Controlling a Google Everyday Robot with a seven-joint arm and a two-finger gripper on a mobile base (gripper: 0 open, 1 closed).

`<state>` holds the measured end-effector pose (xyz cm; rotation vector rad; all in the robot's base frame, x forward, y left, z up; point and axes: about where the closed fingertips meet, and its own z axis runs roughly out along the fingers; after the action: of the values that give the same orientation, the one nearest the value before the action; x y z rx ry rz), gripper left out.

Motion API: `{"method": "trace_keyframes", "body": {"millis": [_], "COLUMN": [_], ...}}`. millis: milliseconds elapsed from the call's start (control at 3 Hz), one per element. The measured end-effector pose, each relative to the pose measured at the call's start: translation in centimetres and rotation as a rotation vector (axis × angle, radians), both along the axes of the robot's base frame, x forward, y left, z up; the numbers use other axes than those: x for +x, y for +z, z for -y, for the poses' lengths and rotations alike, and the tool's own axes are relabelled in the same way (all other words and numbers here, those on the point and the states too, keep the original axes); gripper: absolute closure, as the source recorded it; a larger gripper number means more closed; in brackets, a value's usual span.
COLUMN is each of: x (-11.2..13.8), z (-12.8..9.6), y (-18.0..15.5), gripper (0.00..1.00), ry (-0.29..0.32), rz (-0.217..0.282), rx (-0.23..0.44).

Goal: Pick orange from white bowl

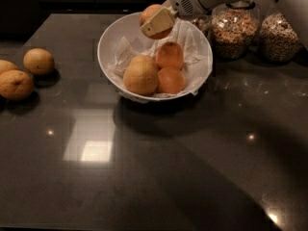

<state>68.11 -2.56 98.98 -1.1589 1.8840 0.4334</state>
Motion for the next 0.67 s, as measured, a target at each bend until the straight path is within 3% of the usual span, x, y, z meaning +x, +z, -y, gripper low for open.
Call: {"method": "trace_keyframes", "body": {"millis": [667], "x": [-3.0], "z": [2.1], "y": [2.0], "gripper": [1.0], "ry": [0.205], "rz": [0.07], "rx": [-0.008]}}
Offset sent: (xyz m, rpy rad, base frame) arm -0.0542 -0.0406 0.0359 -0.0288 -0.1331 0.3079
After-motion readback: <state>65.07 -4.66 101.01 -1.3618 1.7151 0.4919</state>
